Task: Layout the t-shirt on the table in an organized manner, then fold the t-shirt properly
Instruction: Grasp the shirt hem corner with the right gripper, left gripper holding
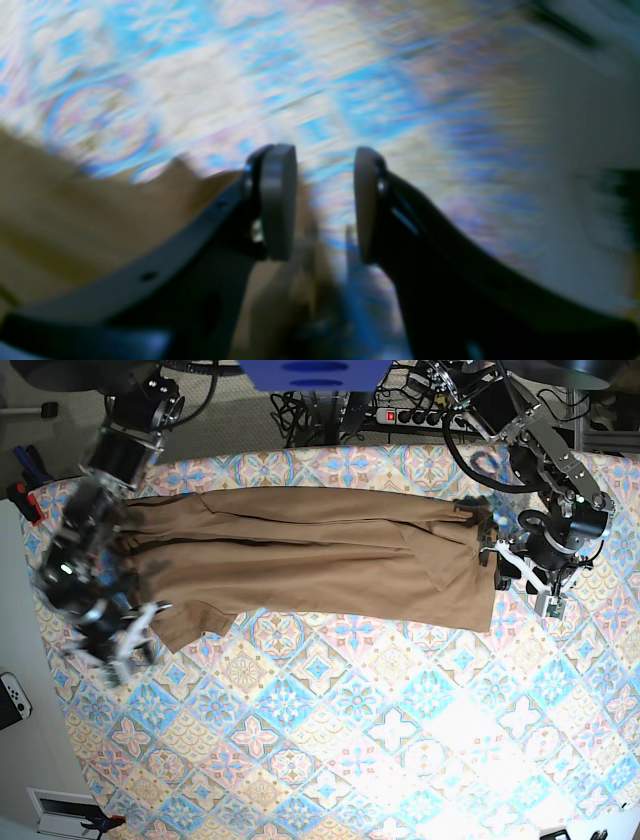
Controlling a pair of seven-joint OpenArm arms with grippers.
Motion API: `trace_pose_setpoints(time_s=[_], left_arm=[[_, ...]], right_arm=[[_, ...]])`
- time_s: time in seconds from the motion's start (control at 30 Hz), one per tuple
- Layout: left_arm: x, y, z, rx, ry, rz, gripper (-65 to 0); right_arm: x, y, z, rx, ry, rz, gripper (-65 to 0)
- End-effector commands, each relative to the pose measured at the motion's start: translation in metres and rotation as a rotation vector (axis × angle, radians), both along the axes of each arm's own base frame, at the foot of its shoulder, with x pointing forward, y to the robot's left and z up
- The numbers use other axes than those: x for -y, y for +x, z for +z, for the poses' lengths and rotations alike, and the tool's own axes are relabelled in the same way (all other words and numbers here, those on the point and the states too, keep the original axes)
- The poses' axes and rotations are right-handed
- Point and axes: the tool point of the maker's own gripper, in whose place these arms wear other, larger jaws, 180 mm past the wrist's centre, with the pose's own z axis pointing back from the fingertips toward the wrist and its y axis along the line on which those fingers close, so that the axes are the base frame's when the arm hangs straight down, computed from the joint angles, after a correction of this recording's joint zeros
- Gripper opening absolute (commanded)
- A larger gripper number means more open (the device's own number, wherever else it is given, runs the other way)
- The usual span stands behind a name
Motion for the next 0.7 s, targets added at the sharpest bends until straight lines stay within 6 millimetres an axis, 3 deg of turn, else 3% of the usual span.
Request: trace_pose_setpoints(time_s=[0.0, 0.07, 0.17, 0.33, 0.4, 0.67], left_arm=[[0.000, 0.009, 0.013, 0.055, 0.007, -0.008, -33.1], [0.000, 0.009, 0.014, 0.056, 0.007, -0.008, -33.1], [-0.001, 0.009, 0.013, 0.055, 0.009, -0.008, -33.1], [-0.003, 0.008, 0.013, 0.053, 0.012, -0.005, -33.1], [-0.004, 0.008, 0.014, 0.054, 0.014, -0.002, -33.1], [-0.004, 0.008, 0.014, 0.054, 0.014, -0.002, -33.1]], right_arm=[[0.000, 0.010, 0.006, 0.019, 0.009, 0.009, -45.8], [-0.008, 0.018, -0.013, -0.039, 0.044, 0.027, -45.8], [-0.017, 0.032, -0.024, -0.044, 0.109, 0.046, -45.8], [-0.007, 0.032, -0.062, -0.098, 0.184, 0.036, -45.8], [0.006, 0.030, -0.074, -0.113, 0.206, 0.010, -45.8], [0.041, 0.043, -0.075, -0.084, 0.248, -0.049, -45.8]])
